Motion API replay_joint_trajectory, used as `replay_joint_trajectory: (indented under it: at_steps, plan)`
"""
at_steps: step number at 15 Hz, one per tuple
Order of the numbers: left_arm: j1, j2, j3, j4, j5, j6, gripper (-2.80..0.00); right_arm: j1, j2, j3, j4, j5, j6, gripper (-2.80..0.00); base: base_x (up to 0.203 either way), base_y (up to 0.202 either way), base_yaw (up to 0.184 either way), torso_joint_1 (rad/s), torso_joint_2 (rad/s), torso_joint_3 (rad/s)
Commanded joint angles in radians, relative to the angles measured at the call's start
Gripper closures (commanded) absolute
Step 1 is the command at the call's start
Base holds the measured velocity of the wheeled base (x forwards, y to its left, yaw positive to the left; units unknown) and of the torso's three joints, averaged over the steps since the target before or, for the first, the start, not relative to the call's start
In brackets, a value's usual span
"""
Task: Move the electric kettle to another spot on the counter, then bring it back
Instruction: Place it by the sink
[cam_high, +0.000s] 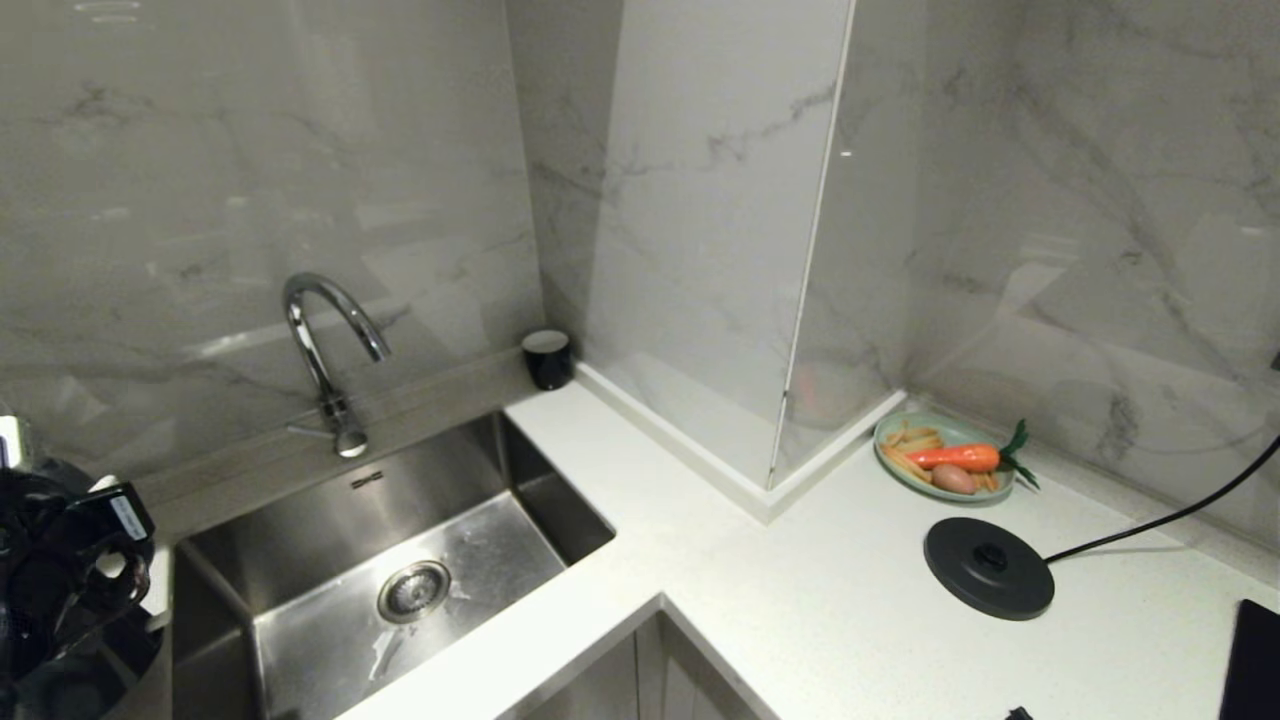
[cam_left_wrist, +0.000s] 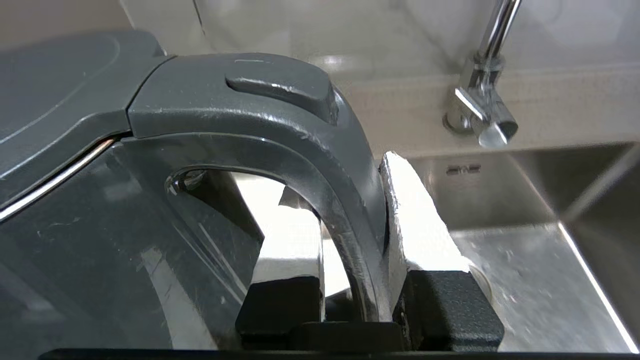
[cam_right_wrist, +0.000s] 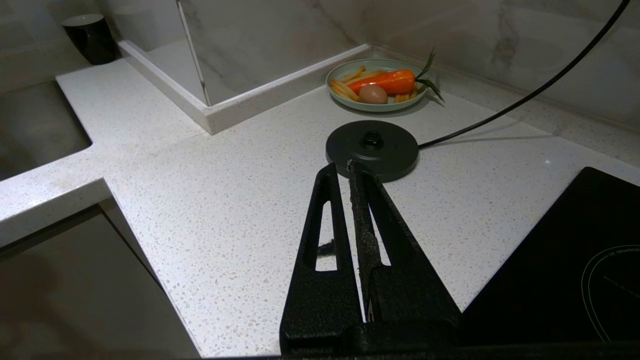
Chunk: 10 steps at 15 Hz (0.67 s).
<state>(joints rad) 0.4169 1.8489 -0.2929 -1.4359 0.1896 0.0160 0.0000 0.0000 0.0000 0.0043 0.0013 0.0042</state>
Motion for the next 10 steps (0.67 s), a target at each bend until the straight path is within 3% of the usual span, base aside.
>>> replay_joint_trajectory:
  at_steps: [1, 10]
  plan:
    - [0.023, 0.117, 0.024, -0.082, 0.001, 0.038, 0.00, 0.000, 0.000, 0.000, -0.001, 0.000, 0.000, 0.00, 0.000, 0.000, 0.000, 0.000, 0.00, 0.000]
    - [0.058, 0.190, -0.019, -0.094, -0.004, 0.036, 0.00, 0.000, 0.000, 0.000, 0.000, 0.000, 0.000, 0.00, 0.000, 0.000, 0.000, 0.000, 0.00, 0.000]
